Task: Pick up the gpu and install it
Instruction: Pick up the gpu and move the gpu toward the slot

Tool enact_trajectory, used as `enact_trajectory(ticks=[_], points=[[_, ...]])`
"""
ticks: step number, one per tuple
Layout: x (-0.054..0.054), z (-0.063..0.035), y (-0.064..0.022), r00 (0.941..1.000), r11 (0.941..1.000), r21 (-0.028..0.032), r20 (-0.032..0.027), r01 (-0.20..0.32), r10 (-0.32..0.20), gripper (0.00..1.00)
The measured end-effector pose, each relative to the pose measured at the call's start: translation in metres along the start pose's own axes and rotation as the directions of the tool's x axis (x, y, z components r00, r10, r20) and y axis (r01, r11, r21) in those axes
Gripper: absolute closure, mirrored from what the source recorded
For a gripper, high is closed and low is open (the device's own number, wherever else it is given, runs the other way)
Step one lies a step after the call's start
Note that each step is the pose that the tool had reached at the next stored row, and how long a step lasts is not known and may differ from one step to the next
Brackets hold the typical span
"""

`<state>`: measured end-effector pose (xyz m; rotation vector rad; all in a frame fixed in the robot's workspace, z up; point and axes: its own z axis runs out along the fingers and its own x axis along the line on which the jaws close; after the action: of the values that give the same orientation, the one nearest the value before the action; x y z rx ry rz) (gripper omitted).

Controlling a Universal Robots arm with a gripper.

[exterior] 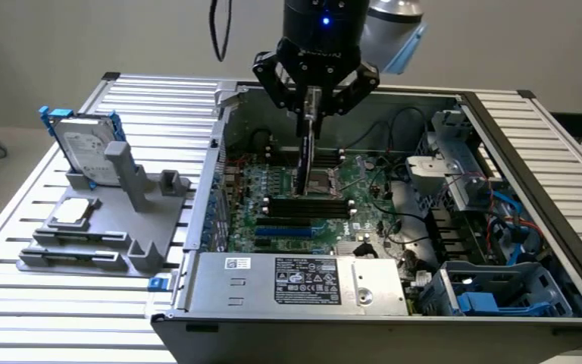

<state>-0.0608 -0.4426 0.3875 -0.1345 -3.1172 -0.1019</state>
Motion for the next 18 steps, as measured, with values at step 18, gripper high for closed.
enact_trajectory(ticks=[18], points=[[-0.026, 0.0213, 0.0055, 0.999, 0.9989, 0.016, -0.0025, 0.045, -0.045, 0.73]])
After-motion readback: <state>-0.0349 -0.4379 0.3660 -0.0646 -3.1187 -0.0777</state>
